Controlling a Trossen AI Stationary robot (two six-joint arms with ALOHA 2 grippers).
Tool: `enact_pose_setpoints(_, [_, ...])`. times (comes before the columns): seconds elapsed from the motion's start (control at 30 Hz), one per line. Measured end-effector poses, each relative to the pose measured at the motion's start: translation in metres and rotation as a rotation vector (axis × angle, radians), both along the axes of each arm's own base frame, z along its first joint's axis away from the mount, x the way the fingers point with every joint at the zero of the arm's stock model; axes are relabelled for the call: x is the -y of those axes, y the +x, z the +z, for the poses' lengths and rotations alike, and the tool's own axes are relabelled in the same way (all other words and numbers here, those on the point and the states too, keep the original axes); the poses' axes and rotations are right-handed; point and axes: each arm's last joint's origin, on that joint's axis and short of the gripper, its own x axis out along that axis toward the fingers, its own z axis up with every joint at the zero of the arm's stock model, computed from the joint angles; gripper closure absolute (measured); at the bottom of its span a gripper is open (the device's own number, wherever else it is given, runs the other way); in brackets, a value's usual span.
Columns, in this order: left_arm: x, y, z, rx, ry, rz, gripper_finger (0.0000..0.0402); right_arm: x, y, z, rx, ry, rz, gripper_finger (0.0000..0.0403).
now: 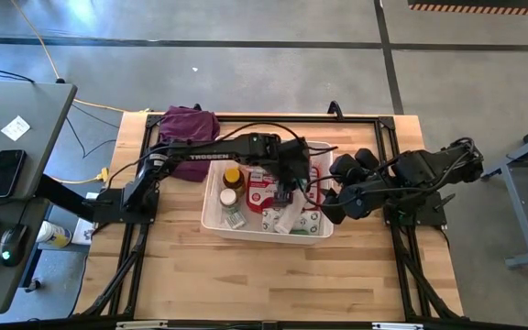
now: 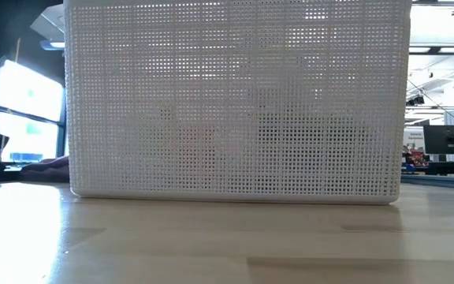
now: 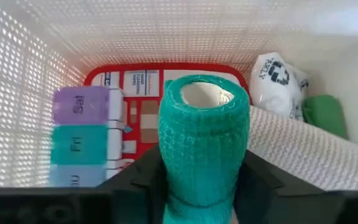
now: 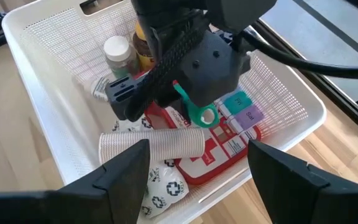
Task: Pick & place medical supplies in basket/bin
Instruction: Put the green bandage into the white bin, then adjust the white bandage in the white bin
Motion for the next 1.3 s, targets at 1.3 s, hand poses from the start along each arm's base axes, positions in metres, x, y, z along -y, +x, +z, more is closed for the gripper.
enact_pose_setpoints(1.3, [-0.043,-0.141,0.137,-0.094,-0.018,0.464,0.0198,0.04,0.104,-0.078,-0.469,0.005,0.842,0.0182])
